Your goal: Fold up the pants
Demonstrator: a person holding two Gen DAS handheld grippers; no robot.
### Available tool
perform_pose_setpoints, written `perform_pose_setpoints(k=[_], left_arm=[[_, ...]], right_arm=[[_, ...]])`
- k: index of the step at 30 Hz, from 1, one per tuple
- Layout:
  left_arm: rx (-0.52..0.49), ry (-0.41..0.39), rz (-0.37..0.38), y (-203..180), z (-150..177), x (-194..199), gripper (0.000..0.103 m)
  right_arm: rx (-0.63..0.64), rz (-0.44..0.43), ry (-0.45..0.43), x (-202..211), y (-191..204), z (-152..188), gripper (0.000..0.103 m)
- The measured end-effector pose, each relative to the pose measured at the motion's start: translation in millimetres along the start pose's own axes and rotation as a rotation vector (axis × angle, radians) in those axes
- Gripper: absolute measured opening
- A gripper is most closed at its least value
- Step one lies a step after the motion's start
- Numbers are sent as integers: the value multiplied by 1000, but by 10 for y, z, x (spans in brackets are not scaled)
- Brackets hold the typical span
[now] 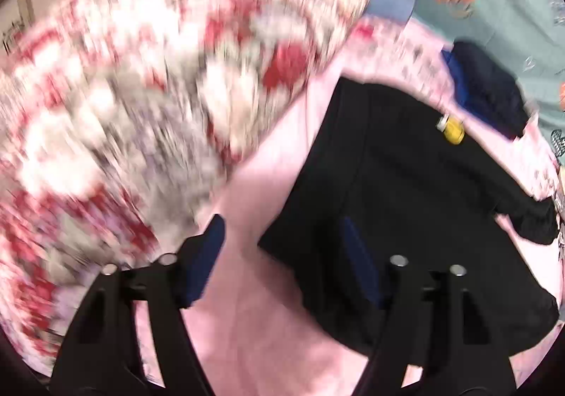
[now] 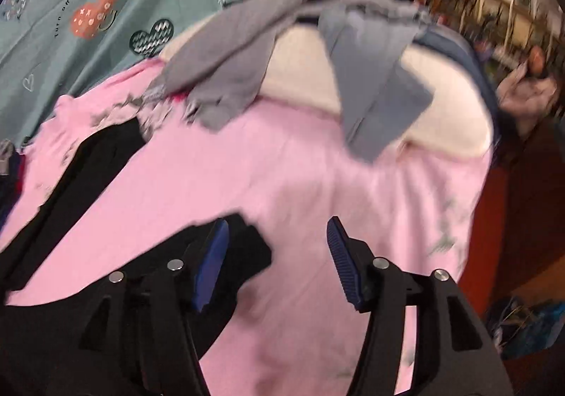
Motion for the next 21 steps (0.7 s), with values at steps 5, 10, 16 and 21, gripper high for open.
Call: perform_pose_setpoints(k=[5,10,16,21], left_arm=[[-48,-2,165,-487,-37,87,82],[-202,98,237,-1140,215,-231,82],[-294,72,12,-1172,214,-711,81],[-248,113,66,-1003,216,-656,81]], right_arm=[[143,-136,196,-597,276,33,76],[245,-280,268,-841,557,83,18],[178,-168,94,-880,521,-318,28],[244,-74,125,-941,576,-279,59]])
Point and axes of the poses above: each gripper's, at about its wrist camera, not at the fingertips, and x roughly against the way its jaws point, y to its left, z to its underside, the point moved 6 cm from there along -x, roughly the way its jaws point, and after that the axes turned 5 degrees about x, right-handed, at the moved point
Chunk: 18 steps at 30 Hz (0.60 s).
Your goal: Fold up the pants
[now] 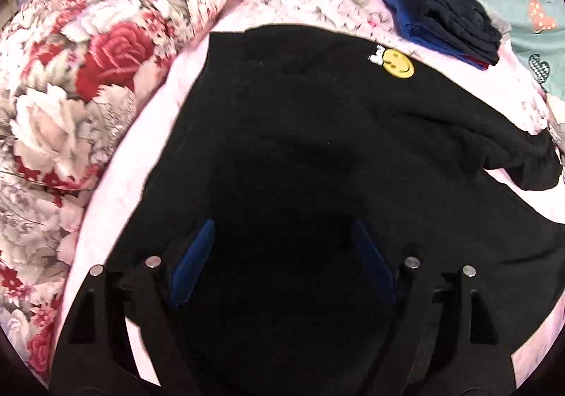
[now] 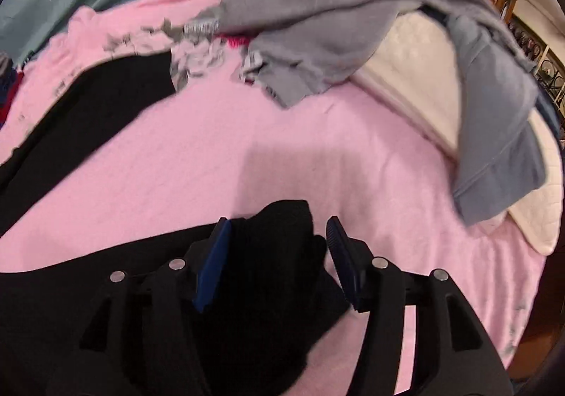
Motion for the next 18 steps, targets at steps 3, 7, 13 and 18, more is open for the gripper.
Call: perform_pose_setpoints(k=[3,7,13,18], left_arm=[[-14,-49,-10,38,-7,152,83],[-21,-34,35,-44,-7,128,83],[-60,27,-11,-135,48,-101,83],[-27,-25,6,-65,-40,108,83]], right_arm=[[-56,-1,-22,328,-170,131,70],[-42,-81,83,385,-173,632,53],[51,-113,70,377,150,702,12],[32,78,67,499,-72,579,0]])
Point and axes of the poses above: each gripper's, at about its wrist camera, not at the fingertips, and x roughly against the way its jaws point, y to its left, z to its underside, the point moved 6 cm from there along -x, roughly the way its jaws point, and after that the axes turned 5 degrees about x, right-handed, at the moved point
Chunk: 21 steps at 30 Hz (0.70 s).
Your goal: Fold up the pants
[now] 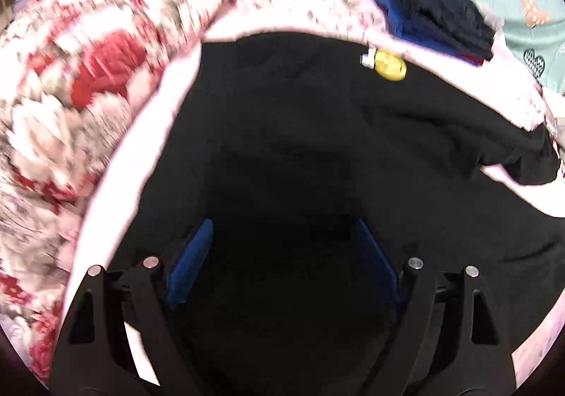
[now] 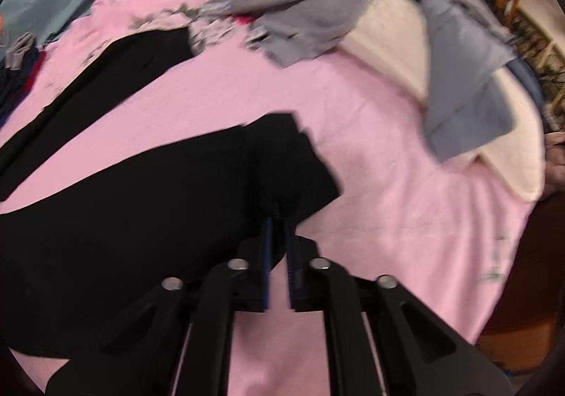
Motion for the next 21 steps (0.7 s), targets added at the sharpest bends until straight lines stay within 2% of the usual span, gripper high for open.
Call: perform_pose_setpoints(k=[1,2,3,4,5,6,8,10,12,14,16,19,21], left_arm=[[-11,-27,7,-23,-60,77,83],[-22,-44,18,-59,-120,132,83],[-34,-59,31,-114,-200,182,84],[-41,-75,40,-171,-262,221,87],[-47,-100,49,-247,-363,263,89],[-47,-123,55,-316,-458,288,91],[-39,-202,71,-495,-708,346,95],[-14,-256,79,-619,-872,384,96],[16,-266,101,-734,-975,318,96],[44,-235,149,-795,-958,242,96],[60,-215,194,-806,-897,159,96],[75,-206,197,-724,-822,26,96],[87,-185,177,-647,-819,-89,96]], right_arm=[[4,75,-1,7,-75,5,2],[5,90,34,-58,-113,28,17],[3,63,76,-111,-111,54,23],[-31,35,80,-104,-133,41,28],[-79,23,18,7,-165,-41,43],[-117,3,-49,117,-171,-132,51],[-158,-136,-192,347,-1,-433,77],[-120,-287,-207,329,321,-692,80],[-115,-344,-162,140,674,-966,80],[-127,-398,-126,-68,955,-1180,80],[-172,-380,-78,-333,1153,-1364,80],[-244,-387,-4,-656,1344,-1517,79],[-271,-380,42,-798,1419,-1571,69]])
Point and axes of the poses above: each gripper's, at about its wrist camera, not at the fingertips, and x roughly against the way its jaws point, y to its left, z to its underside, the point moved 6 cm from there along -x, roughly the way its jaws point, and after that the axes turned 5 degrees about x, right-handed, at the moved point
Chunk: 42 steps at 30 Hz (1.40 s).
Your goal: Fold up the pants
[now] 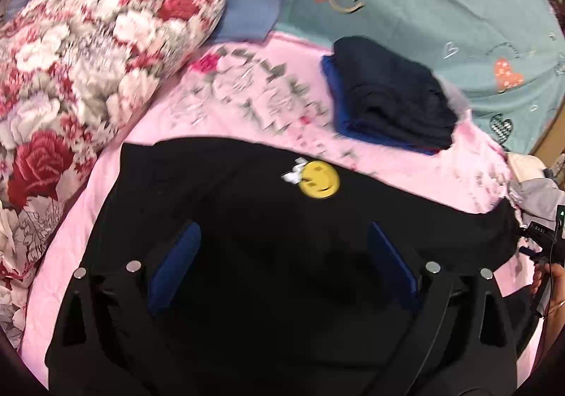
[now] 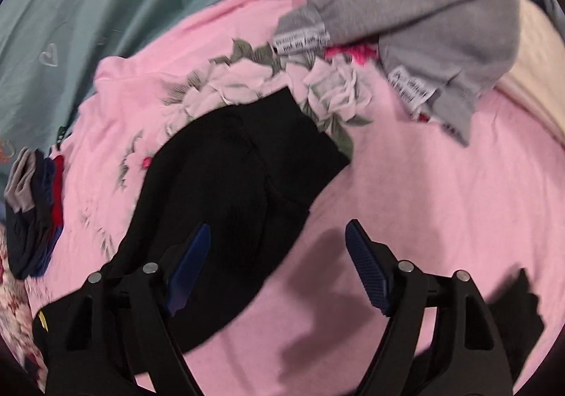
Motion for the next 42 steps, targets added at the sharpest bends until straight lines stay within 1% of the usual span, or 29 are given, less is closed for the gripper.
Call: perform_pose_setpoints(k=[1,2,4,6,7,9,10,11,12,13,14,15,17,18,19,20,22,24,27,28,29,30,32,35,36,37,38,40,42], left_arm=[[8,5,-10,45,-7,-33,96],[18,10,-19,91,-17,-63,96],[39,27,-27,173,-27,-112,96],[49,37,-38,226,-33,-138,96],[57,43,-47,258,-33,-156,96],[77,59,-55,299,-23,-192,96],[87,76,-51,308,-6,-218,96],[88,93,-43,302,13,-239,96],[82,102,-40,291,26,-247,96],[68,108,-39,271,38,-251,96],[50,105,-42,252,41,-241,96],[39,100,-46,240,40,-230,96],[17,81,-64,231,18,-200,96],[15,73,-69,235,7,-187,97],[16,67,-72,247,-4,-179,97],[18,65,-76,265,-13,-181,97],[23,58,-101,321,-27,-196,97],[24,48,-131,377,-46,-208,97],[28,44,-169,483,-74,-248,97],[34,47,-179,522,-82,-263,97],[41,51,-184,552,-87,-274,97],[50,56,-187,582,-93,-283,97],[72,65,-184,630,-104,-295,97],[76,58,-198,662,-118,-290,97],[72,57,-205,667,-119,-292,97],[66,58,-213,673,-117,-299,97],[63,60,-216,675,-114,-307,97],[56,63,-224,680,-109,-320,97],[53,59,-221,679,-112,-315,97]], right_arm=[[33,53,-20,-8,41,-28,31],[72,87,-18,-9,72,-49,11],[52,58,-31,58,48,-95,10],[34,55,-104,286,-67,-171,10],[33,96,-127,394,-179,-190,10],[24,123,-103,467,-354,-129,11],[19,122,-45,412,-449,-49,14],[31,135,48,279,-530,61,19],[50,156,96,196,-565,116,34],[97,207,81,226,-591,131,58],[125,280,64,303,-611,112,63],[136,314,30,404,-605,72,63],[141,405,-81,661,-531,-64,64],[156,414,-138,748,-435,-128,64],[205,349,-178,773,-217,-181,64],[264,253,-167,714,27,-191,64],[364,133,-118,528,455,-155,64],[432,120,-74,305,764,-122,64],[524,61,24,-50,1123,-1,64],[585,74,47,-159,1232,47,64],[641,94,48,-233,1320,85,64],[685,106,19,-230,1396,102,64],[740,68,11,-207,1475,160,50],[750,-42,26,-164,1438,236,39],[745,-61,27,-184,1421,235,37],[732,-76,26,-168,1409,243,25],[723,-85,25,-166,1405,243,5],[695,-89,27,-129,1391,216,1],[662,-75,-16,-60,1343,117,1]])
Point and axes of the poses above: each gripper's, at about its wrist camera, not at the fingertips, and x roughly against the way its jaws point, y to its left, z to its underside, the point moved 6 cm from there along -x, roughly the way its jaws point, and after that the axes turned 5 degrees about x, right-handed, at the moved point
